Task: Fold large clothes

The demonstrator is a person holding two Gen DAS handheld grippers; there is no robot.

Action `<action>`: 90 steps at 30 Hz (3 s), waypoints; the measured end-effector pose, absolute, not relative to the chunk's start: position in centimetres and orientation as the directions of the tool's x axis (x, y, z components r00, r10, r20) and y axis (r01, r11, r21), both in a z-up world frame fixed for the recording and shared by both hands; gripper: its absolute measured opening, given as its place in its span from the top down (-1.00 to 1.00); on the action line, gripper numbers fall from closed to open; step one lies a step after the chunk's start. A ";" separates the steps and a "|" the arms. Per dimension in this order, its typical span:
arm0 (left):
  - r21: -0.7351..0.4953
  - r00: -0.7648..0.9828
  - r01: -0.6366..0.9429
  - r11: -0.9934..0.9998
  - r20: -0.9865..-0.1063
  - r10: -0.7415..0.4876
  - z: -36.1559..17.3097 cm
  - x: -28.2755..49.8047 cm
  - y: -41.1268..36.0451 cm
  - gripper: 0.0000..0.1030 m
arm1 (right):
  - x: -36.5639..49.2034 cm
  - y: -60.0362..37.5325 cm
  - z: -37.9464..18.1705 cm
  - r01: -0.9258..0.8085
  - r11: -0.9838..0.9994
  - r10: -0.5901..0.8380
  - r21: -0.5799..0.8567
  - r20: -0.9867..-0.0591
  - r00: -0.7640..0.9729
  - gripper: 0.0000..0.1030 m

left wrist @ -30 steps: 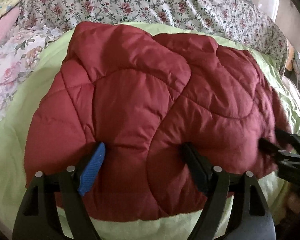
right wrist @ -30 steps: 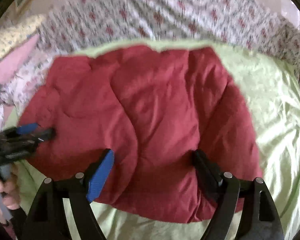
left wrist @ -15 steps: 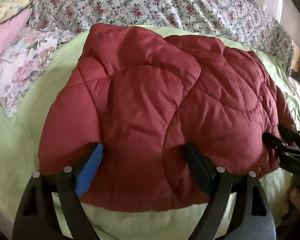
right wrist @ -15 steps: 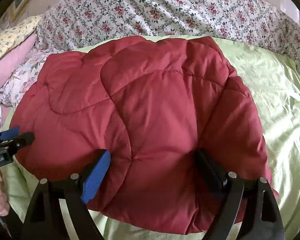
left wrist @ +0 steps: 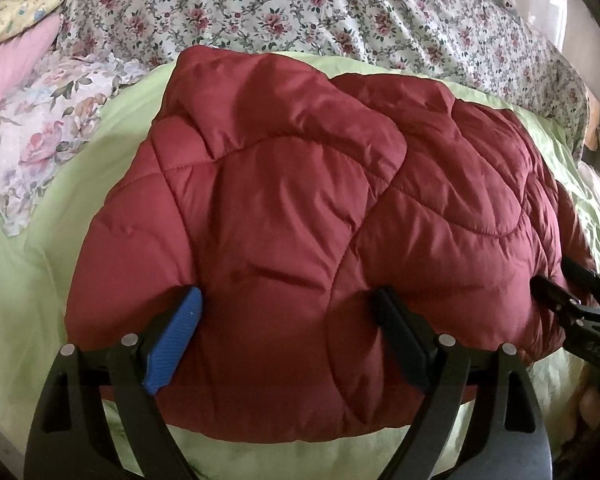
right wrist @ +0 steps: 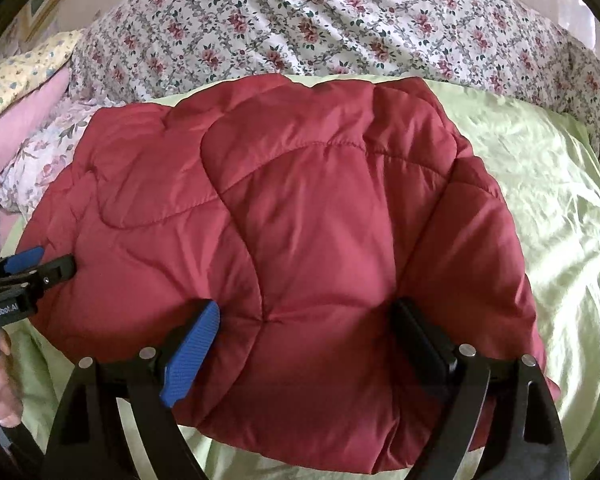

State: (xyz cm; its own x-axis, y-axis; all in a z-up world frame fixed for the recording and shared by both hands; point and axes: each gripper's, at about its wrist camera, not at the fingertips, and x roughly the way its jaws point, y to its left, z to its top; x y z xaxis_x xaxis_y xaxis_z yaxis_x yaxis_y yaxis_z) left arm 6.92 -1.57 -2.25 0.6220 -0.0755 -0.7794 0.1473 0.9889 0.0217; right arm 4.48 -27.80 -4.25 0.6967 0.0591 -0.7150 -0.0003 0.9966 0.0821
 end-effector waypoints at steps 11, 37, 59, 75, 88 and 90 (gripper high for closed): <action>-0.075 0.605 0.133 0.988 -0.783 -0.141 -0.7 3.2 0.0 -0.74 | -0.1 -27.5 -2.1 -0.013 0.989 0.116 0.148 -0.712 0.692 -0.75; 0.069 0.576 0.144 0.987 -0.817 -0.027 0.7 -3.2 -0.2 -0.79 | -6.7 -25.2 0.1 -0.125 0.982 0.187 0.140 -0.740 0.646 -0.96; 0.148 0.538 0.159 0.976 -0.842 0.040 0.7 1.5 -2.2 -0.89 | -2.0 -25.7 0.5 -0.132 0.979 0.205 0.158 -0.779 0.592 -0.98; 0.142 0.538 0.196 0.970 -0.843 0.015 1.6 2.5 -3.4 -0.89 | 0.1 -25.9 1.3 -0.132 0.979 0.202 0.154 -0.782 0.590 -0.98; 0.135 0.534 0.193 0.972 -0.845 0.011 1.6 2.9 -3.6 -0.89 | 1.0 -25.8 1.3 -0.133 0.979 0.204 0.156 -0.786 0.584 -0.98; 0.134 0.536 0.194 0.972 -0.844 0.009 1.7 3.0 -3.6 -0.89 | 1.1 -25.9 1.3 -0.131 0.979 0.204 0.157 -0.786 0.584 -0.98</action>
State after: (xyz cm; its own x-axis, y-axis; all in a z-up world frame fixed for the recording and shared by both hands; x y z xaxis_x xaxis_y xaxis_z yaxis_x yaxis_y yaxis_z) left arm 3.01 -3.64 1.67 0.5356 0.0091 -0.8444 0.1939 0.9719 0.1335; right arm 1.06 -25.88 1.32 0.5838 0.2040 -0.7858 -0.1310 0.9789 0.1568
